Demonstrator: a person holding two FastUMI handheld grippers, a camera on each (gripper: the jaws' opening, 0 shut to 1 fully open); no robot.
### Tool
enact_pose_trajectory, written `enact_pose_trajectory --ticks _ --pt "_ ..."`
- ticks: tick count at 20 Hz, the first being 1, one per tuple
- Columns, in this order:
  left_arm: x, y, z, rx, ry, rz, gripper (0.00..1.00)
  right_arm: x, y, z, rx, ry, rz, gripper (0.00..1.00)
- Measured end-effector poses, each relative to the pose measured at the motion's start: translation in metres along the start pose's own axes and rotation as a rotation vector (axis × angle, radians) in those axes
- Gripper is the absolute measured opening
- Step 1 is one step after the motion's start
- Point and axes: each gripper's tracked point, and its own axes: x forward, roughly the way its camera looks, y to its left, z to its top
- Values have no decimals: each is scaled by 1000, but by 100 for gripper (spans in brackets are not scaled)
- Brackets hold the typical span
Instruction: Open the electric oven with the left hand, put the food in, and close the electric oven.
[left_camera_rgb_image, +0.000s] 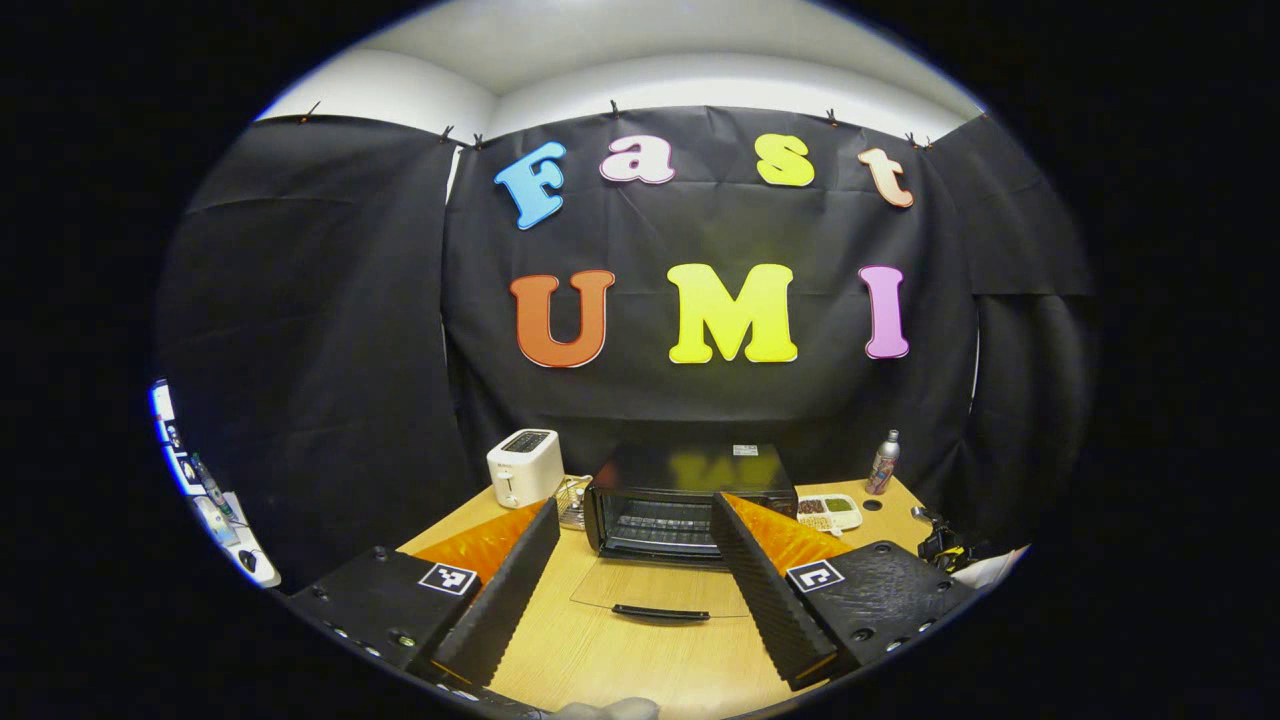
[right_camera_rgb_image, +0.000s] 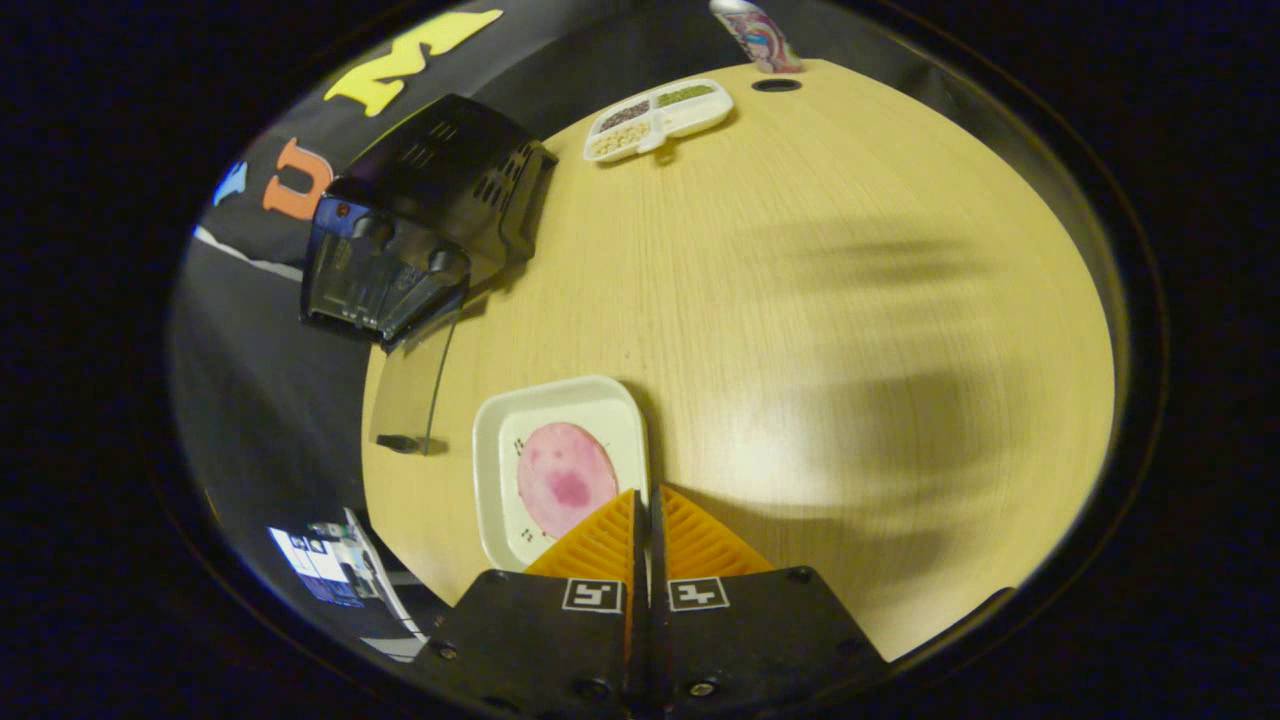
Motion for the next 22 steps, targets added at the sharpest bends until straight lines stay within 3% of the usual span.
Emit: enact_pose_trajectory --ticks 6,11,13,18,21,22 --pt "11 24 -1 14 -1 -100 97 -35 16 3 144 -182 39 4" --pt "14 40 -3 61 -29 -114 100 -56 78 3 223 -336 111 4" --pt "16 40 -9 82 -21 -134 96 -54 110 3 239 -379 135 4" --pt "21 50 -15 100 -5 -123 96 -22 185 3 291 -462 179 0" --pt "25 57 -20 95 10 -107 97 12 216 1 379 -524 159 4" --pt "28 60 -23 99 17 -101 97 25 224 1 419 -540 146 0"
